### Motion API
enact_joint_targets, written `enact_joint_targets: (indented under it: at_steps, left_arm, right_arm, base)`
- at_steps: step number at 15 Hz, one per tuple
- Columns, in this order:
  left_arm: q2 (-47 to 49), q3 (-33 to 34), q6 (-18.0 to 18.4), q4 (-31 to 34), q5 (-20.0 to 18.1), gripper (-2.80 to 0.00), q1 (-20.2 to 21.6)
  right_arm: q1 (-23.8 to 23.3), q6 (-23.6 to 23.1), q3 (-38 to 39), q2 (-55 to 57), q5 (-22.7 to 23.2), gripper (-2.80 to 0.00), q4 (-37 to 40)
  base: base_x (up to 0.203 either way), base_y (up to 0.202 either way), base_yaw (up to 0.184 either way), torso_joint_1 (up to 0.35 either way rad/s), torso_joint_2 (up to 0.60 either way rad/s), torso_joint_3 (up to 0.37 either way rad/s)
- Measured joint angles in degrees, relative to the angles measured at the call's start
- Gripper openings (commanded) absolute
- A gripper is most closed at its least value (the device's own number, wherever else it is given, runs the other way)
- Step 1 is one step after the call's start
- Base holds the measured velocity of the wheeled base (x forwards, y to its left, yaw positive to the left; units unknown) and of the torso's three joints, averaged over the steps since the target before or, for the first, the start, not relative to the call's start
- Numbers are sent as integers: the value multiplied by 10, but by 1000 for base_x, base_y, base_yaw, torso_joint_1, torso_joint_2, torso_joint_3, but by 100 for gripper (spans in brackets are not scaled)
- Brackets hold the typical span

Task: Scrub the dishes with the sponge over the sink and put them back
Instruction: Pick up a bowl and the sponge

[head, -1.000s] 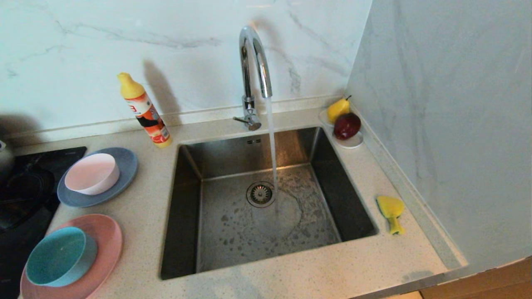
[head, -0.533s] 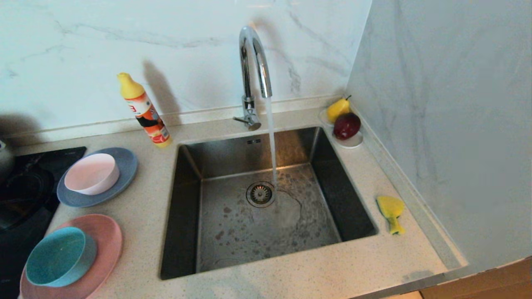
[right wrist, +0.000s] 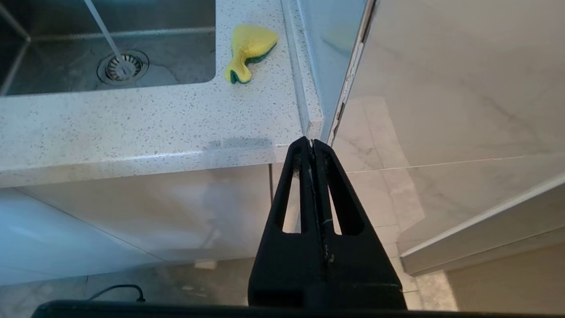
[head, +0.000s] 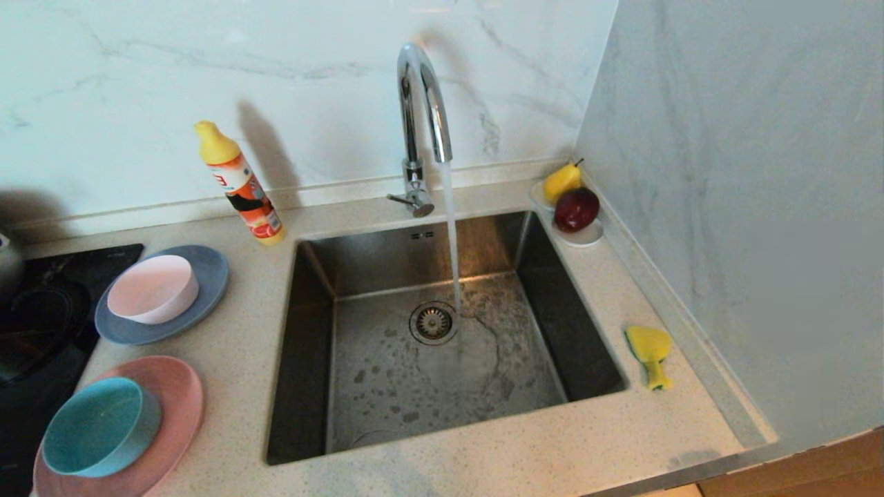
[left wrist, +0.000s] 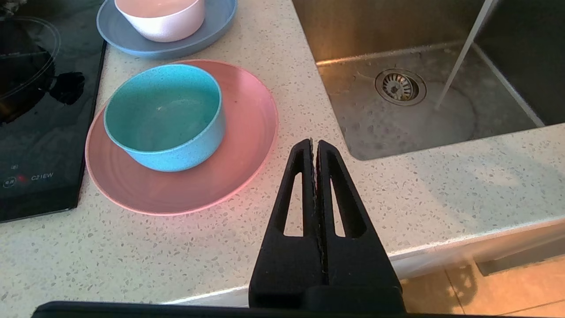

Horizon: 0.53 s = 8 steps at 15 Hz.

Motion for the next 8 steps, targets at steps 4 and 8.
enact_joint_targets:
  at_steps: [4, 8]
  left_arm:
    - [0, 0, 0, 0, 0, -280, 0]
    - [0, 0, 0, 0, 0, -280, 0]
  right_arm:
    - [0, 0, 0, 0, -1, -280, 1]
    - [0, -34, 0, 0, 1, -280, 2]
  base:
    - [0, 0, 0, 0, 0, 0]
    - [0, 0, 0, 0, 0, 0]
